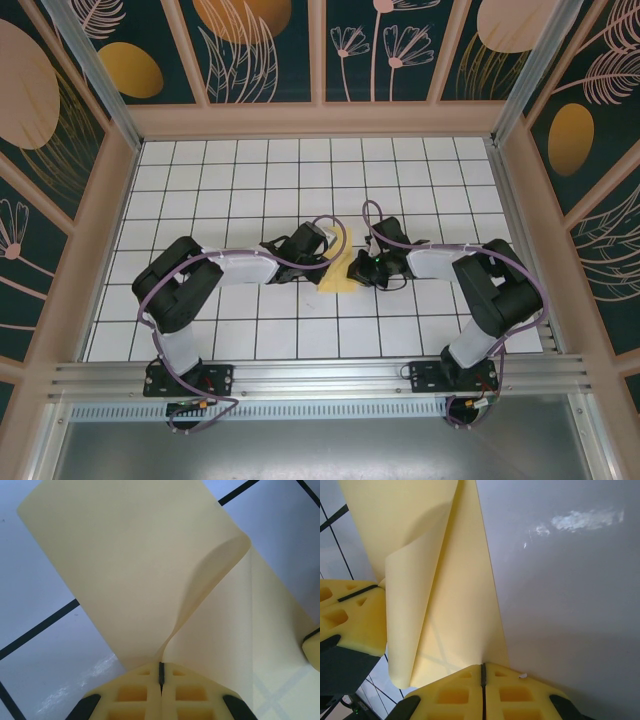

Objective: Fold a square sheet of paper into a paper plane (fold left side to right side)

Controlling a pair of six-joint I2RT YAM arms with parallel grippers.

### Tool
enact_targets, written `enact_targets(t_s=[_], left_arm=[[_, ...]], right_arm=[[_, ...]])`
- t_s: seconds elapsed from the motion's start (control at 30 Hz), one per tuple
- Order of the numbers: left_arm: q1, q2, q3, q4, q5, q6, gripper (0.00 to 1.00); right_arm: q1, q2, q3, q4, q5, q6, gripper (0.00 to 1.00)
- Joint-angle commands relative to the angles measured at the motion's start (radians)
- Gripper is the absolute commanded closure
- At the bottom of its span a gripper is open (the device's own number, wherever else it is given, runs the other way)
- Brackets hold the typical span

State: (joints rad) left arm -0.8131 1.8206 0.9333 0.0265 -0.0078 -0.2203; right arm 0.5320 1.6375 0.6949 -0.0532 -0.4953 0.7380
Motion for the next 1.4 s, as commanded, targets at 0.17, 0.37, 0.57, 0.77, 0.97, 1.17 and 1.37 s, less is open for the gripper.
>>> enact_targets(t_s=[0.17, 0.37, 0.57, 0.77, 0.97, 1.17, 1.37], left_arm=[[0.007, -0.013, 0.027, 0.031, -0.004, 0.018, 1.00], [0.008, -0.005, 0.025, 0.041, 0.017, 0.017, 1.00], [0.007, -0.005, 0.021, 0.052, 0.029, 0.013, 1.00], [0.007, 0.014, 0.022, 0.047, 0.030, 0.015, 1.00], [0.008, -0.001, -0.002, 0.038, 0.010, 0.017, 1.00], [0.007, -0.024, -0.019, 0.032, -0.001, 0.018, 1.00], [0.008, -0.024, -0.017, 0.030, -0.001, 0.017, 1.00]], right_arm=[[0.010, 0.036, -0.004, -0.058, 0.031, -0.014, 0.90], [0.010, 0.037, -0.003, -0.058, 0.031, -0.015, 0.90], [0.010, 0.040, -0.003, -0.060, 0.031, -0.016, 0.90], [0.010, 0.040, -0.001, -0.063, 0.030, -0.018, 0.90], [0.010, 0.042, 0.003, -0.065, 0.031, -0.019, 0.90], [0.010, 0.046, 0.007, -0.068, 0.028, -0.022, 0.90], [0.010, 0.046, 0.005, -0.069, 0.030, -0.022, 0.90]])
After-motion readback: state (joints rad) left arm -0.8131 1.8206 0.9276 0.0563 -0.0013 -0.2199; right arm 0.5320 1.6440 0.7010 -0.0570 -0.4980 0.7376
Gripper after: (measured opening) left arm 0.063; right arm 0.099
